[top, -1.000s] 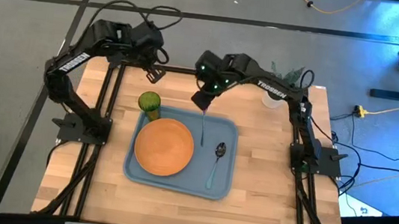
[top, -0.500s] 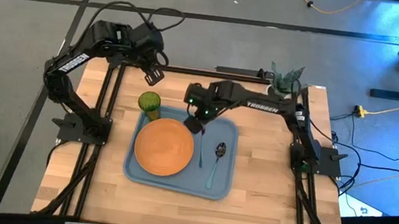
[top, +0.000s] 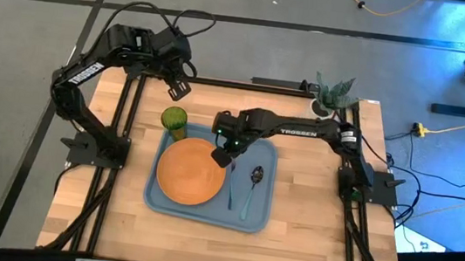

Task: Pick and place plate/cup/fork/spoon on tray
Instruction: Put the blue fork on the blue tray between the orange plate and blue spoon

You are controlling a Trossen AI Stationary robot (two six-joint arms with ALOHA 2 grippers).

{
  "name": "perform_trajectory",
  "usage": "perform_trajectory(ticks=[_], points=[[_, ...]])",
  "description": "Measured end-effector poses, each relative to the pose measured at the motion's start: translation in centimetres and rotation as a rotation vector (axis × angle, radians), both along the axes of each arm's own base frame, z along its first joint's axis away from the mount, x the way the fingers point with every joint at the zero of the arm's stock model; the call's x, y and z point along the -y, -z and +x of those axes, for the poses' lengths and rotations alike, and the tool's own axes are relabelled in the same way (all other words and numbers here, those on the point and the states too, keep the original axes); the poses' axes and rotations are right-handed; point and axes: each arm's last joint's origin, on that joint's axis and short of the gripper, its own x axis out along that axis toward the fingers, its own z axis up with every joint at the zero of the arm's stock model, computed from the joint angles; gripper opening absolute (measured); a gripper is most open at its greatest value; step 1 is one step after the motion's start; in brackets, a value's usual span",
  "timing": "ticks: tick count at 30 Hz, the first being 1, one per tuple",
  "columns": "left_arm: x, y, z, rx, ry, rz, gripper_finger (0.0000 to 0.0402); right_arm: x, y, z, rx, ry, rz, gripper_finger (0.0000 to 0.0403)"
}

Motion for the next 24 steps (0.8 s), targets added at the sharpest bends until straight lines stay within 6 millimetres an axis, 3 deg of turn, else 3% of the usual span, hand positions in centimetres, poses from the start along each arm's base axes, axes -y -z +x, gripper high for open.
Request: perform_trajectory(ticks=[6,24], points=[[0.0,0.0,0.0,0.003,-0.005,-0.002,0.0000,0.0,2.9,-0.2,0.001,-0.021,0.065,0.0000],[0.0,0.0,0.0,0.010,-0.017,-0.007,0.0000,2.9,8.2,-1.9,-0.027,0.013,0.073,0.0000]])
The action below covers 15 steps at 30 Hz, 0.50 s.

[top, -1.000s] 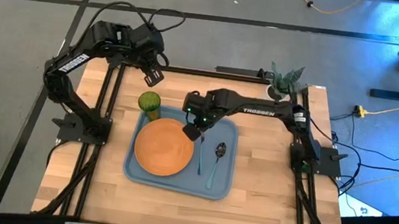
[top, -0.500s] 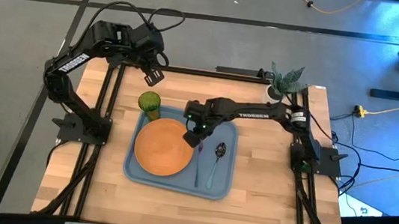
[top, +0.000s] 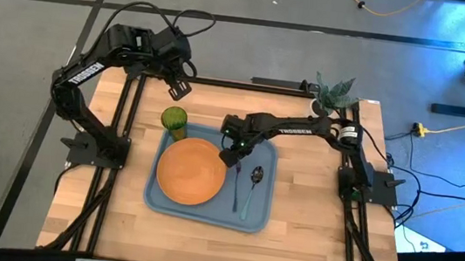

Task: Pick and place plate/cup/fork/spoon on tray
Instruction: Put the blue fork on the blue tray between the orange plate and blue spoon

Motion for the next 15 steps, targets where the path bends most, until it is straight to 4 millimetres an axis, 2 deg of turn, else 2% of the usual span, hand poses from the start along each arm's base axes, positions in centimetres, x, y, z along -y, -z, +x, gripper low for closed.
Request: perform_trajectory(ticks=[3,9,15], points=[[0.0,0.0,0.0,0.000,0.000,0.000,0.0000,0.0,0.6,-0.3,-0.011,-0.005,0.031,0.0002],[0.0,0.0,0.0,0.000,0.000,0.000,0.0000,0.0,0.7,-0.3,-0.012,-0.005,0.030,0.0020],[0.0,0.0,0.0,0.011,-0.017,-0.007,0.0000,0.1,-0.3,0.3,0.024,-0.032,-0.009,0.0022]])
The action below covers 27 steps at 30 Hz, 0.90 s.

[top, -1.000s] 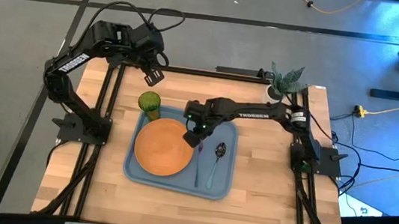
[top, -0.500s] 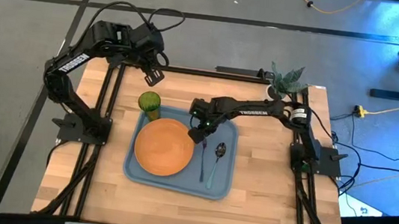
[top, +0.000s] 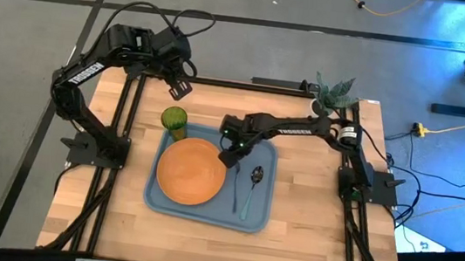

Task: Pick and place plate/cup/fork/spoon on tray
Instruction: Put the blue fork on the blue tray between the orange plate and blue spoon

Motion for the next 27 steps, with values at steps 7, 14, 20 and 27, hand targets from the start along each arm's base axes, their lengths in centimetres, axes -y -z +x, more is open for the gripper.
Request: perform_trajectory(ticks=[7,14,20,27], points=[[0.00,0.00,0.00,0.013,-0.020,-0.008,0.0000,0.08,-0.85,0.34,0.014,-0.018,-0.012,0.0023],[0.00,0.00,0.00,0.015,-0.024,-0.009,0.0000,-0.02,-0.47,-0.31,-0.048,-0.034,-0.004,0.0023],[0.00,0.00,0.00,0.016,-0.026,-0.010,0.0000,-0.07,-0.04,-0.56,-0.062,-0.070,-0.007,0.0012],[0.00,0.00,0.00,0.016,-0.026,-0.010,0.0000,-0.05,-0.07,-0.43,-0.045,-0.093,-0.018,0.0018]])
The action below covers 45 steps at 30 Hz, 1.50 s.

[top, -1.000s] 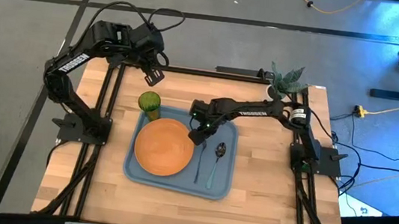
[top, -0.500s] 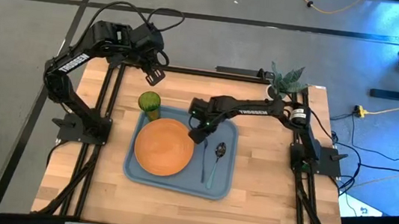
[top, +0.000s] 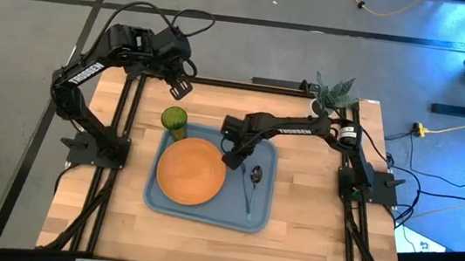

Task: Pick and place plate/cup/fork/spoon on tray
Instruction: Put the blue fork on the blue tray between the orange plate and blue spoon

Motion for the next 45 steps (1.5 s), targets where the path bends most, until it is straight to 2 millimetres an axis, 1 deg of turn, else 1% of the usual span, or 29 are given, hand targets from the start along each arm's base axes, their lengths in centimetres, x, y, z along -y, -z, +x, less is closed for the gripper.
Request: perform_trajectory(ticks=[4,16,20,25,32,34,38,45], points=[[0.0,0.0,0.0,0.000,0.000,0.000,0.0000,0.0,0.0,0.1,0.015,-0.020,-0.007,0.0024],[0.0,0.0,0.0,0.021,-0.033,-0.013,0.0000,0.0,-0.1,0.4,0.050,-0.022,0.011,0.0025],[0.0,0.0,0.0,0.021,-0.033,-0.013,0.0000,0.1,-0.2,0.5,0.061,0.004,0.020,0.0024],[0.0,0.0,0.0,0.022,-0.035,-0.014,0.0000,0.3,-0.3,0.9,0.099,0.045,0.035,0.0006],[0.1,0.0,0.1,0.032,-0.018,-0.040,0.0000,1.2,-0.3,0.8,0.093,0.120,0.073,0.0004],[0.1,0.0,0.1,0.032,-0.017,-0.041,0.0000,1.5,-0.3,0.7,0.085,0.150,0.080,0.0007],[0.1,0.0,0.1,0.031,-0.016,-0.040,0.0000,1.8,-0.1,0.6,0.079,0.155,0.098,0.0025],[0.1,0.0,0.0,0.031,-0.016,-0.040,0.0000,1.9,0.8,0.9,0.067,0.177,0.115,0.0054]])
